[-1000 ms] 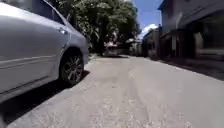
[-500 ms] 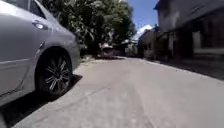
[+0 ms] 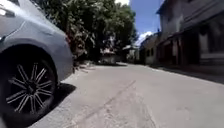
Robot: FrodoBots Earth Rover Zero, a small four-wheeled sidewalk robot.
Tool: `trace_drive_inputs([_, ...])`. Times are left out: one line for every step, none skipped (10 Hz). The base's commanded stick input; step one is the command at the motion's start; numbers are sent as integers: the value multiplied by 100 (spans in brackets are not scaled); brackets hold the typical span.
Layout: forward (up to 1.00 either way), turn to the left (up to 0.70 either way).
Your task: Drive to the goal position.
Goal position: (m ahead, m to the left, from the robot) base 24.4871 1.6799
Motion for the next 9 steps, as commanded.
trace_drive_inputs([100, 1])
trace_drive_inputs([100, 2])
trace_drive_inputs([100, 3])
trace_drive_inputs([100, 4])
trace_drive_inputs([100, 6])
trace_drive_inputs([100, 5])
trace_drive_inputs([100, 4])
trace_drive_inputs([100, 2])
trace_drive_inputs([100, 0])
